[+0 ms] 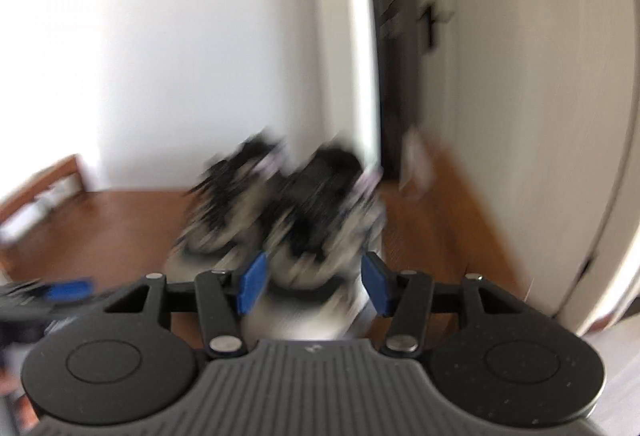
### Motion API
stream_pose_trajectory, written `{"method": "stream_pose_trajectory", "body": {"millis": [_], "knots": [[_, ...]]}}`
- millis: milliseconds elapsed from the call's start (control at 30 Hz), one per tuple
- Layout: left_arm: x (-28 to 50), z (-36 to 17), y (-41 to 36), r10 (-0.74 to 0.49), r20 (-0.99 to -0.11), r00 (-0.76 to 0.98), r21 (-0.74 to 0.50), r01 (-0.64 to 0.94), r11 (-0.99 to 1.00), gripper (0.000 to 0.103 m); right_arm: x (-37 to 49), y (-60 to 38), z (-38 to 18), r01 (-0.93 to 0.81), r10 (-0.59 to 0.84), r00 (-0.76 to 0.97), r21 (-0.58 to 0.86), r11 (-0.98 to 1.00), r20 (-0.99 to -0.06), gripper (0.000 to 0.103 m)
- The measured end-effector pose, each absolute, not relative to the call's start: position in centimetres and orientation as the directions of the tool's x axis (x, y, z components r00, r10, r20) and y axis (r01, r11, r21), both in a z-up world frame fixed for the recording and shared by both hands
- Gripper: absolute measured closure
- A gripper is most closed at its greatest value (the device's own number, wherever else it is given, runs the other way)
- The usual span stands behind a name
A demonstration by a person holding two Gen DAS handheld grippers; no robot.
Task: Organize scattered shoes
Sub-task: 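Move the right tool to the grey-blue sneakers and grasp both heels, then lift the grey-blue sneakers with the right tool onto the wooden shelf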
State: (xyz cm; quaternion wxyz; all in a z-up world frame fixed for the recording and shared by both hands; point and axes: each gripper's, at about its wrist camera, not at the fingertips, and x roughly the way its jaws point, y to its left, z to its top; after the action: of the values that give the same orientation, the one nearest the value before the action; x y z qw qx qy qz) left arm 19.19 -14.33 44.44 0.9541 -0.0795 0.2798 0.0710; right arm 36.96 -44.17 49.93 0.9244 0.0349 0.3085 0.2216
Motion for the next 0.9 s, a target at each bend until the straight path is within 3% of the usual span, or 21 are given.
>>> {"method": "stream_pose_trajectory", "body": {"millis": [67, 200, 300, 467, 633, 900], "knots": [[17.4, 43.1, -13.8, 0.092, -0.573, 0.814, -0.115, -0.191, 0.975, 0.037, 35.7, -44.3, 47.1, -0.397, 0.47, 0.601, 0.268, 0.878, -0.647, 0.048], [14.1, 37.7, -13.3, 0.07, -0.706, 0.705, -0.12, -0.216, 0.969, 0.037, 32.1, -44.7, 34.0, -0.261, 0.33, 0.351, 0.247, 0.933, -0.877, 0.048], [13.1, 33.7, -13.6, 0.044, -0.773, 0.633, -0.127, -0.222, 0.967, 0.037, 32.2, -44.9, 25.6, -0.149, 0.244, 0.247, 0.212, 0.966, -0.938, 0.046], [12.2, 26.8, -14.7, 0.018, -0.821, 0.571, -0.129, -0.216, 0.968, 0.037, 34.8, -44.3, 9.5, 0.034, 0.164, 0.138, 0.17, 0.985, -0.977, 0.046], [11.2, 19.9, -15.5, 0.004, -0.852, 0.523, -0.162, -0.271, 0.949, 0.037, 36.6, -43.4, -3.7, 0.099, 0.041, 0.078, 0.049, 0.994, -0.996, 0.045], [10.0, 14.5, -15.3, -0.003, -0.878, 0.479, -0.177, -0.318, 0.931, 0.037, 37.9, -42.9, -11.6, 0.031, -0.095, 0.074, -0.093, 0.995, -0.993, 0.043]]}}
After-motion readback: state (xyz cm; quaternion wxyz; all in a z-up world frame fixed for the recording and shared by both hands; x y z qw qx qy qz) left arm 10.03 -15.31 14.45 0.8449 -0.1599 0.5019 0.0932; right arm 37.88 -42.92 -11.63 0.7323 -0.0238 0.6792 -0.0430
